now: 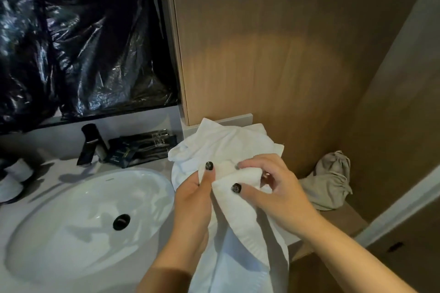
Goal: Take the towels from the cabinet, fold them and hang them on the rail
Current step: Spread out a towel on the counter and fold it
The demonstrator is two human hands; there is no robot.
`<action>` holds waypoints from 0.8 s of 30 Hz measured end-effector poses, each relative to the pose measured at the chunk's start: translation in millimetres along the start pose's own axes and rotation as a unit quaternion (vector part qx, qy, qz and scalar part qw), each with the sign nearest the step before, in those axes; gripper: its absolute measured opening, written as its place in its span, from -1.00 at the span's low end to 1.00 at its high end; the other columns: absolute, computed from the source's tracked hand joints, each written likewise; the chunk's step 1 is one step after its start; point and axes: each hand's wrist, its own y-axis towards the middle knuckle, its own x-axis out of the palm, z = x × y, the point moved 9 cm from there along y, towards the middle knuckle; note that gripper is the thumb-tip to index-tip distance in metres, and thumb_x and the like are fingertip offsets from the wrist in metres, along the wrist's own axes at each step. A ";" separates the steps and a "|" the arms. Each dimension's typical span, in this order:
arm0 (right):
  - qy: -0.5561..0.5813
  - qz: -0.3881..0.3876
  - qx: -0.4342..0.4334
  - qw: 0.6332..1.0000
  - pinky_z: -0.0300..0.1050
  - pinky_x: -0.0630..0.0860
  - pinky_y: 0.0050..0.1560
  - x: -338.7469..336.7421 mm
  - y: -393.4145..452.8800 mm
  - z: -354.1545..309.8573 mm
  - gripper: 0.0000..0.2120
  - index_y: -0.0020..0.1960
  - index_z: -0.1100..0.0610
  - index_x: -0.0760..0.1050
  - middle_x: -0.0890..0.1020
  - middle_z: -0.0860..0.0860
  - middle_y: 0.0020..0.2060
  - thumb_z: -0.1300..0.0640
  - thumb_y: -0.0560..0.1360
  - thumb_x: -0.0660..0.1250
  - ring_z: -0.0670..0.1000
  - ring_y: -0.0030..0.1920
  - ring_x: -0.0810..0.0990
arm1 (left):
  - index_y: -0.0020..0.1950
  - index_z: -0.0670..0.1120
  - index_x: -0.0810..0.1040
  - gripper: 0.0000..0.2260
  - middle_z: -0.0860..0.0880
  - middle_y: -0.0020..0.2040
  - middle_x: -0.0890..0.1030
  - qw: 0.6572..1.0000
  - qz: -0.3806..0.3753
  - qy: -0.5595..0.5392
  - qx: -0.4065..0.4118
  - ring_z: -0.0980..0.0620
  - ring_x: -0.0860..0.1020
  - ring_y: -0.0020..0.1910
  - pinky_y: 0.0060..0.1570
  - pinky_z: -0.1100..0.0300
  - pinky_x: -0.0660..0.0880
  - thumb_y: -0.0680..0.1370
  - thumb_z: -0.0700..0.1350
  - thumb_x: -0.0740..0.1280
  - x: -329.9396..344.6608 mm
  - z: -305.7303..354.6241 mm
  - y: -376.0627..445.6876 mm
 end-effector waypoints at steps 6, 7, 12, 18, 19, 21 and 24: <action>-0.288 0.034 -0.141 0.946 -0.18 0.40 0.00 5.8 11.1 -20.5 -0.87 -0.10 -0.05 0.57 0.54 -0.22 0.01 -0.09 0.49 0.40 -0.12 0.03 0.46 | 0.13 -0.09 0.67 -0.71 -0.07 0.05 0.71 0.999 -0.042 0.018 0.013 -0.08 0.66 0.10 0.24 -0.11 0.51 0.64 0.02 0.23 0.4 7.3 12.4; -0.356 0.056 -0.195 0.912 -0.12 0.34 0.05 6.3 9.2 -30.4 -0.89 -0.11 -0.03 0.58 0.58 -0.18 0.06 -0.06 0.49 0.39 -0.07 0.10 0.45 | 0.14 -0.10 0.67 -0.72 -0.06 0.04 0.72 0.999 -0.047 0.015 0.009 -0.07 0.66 0.10 0.21 -0.06 0.53 0.64 0.01 0.22 -0.3 7.2 17.1; -0.301 0.126 -0.361 0.874 -0.09 0.48 -0.05 9.4 -16.3 -73.5 -0.87 -0.15 0.13 0.49 0.65 0.08 -0.15 0.32 0.44 0.40 0.11 -0.09 0.62 | 0.00 -0.11 0.71 -0.74 -0.11 0.00 0.72 0.996 -0.091 -0.003 -0.012 -0.11 0.65 0.09 0.26 -0.13 0.49 0.63 -0.04 0.25 7.5 6.9 33.3; -0.009 0.203 -0.107 0.973 -0.24 0.56 -0.10 -11.8 3.6 -31.4 -0.88 -0.03 0.06 0.53 0.61 -0.15 -0.11 0.22 0.47 0.38 -0.03 -0.06 0.62 | -0.17 -0.08 0.74 -0.77 -0.15 -0.09 0.72 0.985 -0.146 -0.047 -0.086 -0.11 0.68 -0.07 0.02 0.03 0.59 0.58 -0.12 0.31 35.3 -3.5 38.8; -0.013 0.219 -0.088 0.972 -0.30 0.53 -0.06 -13.9 3.4 -28.1 -0.85 0.01 0.05 0.55 0.62 -0.16 -0.09 0.24 0.47 0.36 -0.05 -0.02 0.62 | -0.13 -0.11 0.74 -0.78 -0.16 -0.05 0.72 0.981 -0.153 -0.061 -0.102 -0.12 0.69 -0.03 0.04 0.04 0.58 0.58 -0.13 0.31 38.0 -5.2 38.8; -0.057 0.237 -0.083 0.966 -0.37 0.49 -0.02 -14.1 1.5 -28.7 -0.83 0.00 0.07 0.61 0.64 -0.18 -0.09 0.28 0.46 0.37 -0.11 0.00 0.62 | -0.07 -0.14 0.73 -0.80 -0.16 -0.01 0.71 0.978 -0.151 -0.081 -0.119 -0.12 0.68 0.03 0.08 0.03 0.54 0.58 -0.14 0.30 37.9 -10.0 39.8; -0.136 0.246 -0.104 0.954 -0.42 0.46 -0.04 -13.5 -3.5 -36.9 -0.89 -0.10 0.13 0.66 0.66 -0.17 -0.17 0.21 0.38 0.49 -0.19 -0.06 0.62 | 0.10 -0.18 0.67 -0.73 -0.17 0.07 0.70 0.972 -0.166 -0.102 -0.129 -0.11 0.66 0.09 0.14 0.01 0.52 0.50 -0.08 0.33 41.4 -12.3 36.8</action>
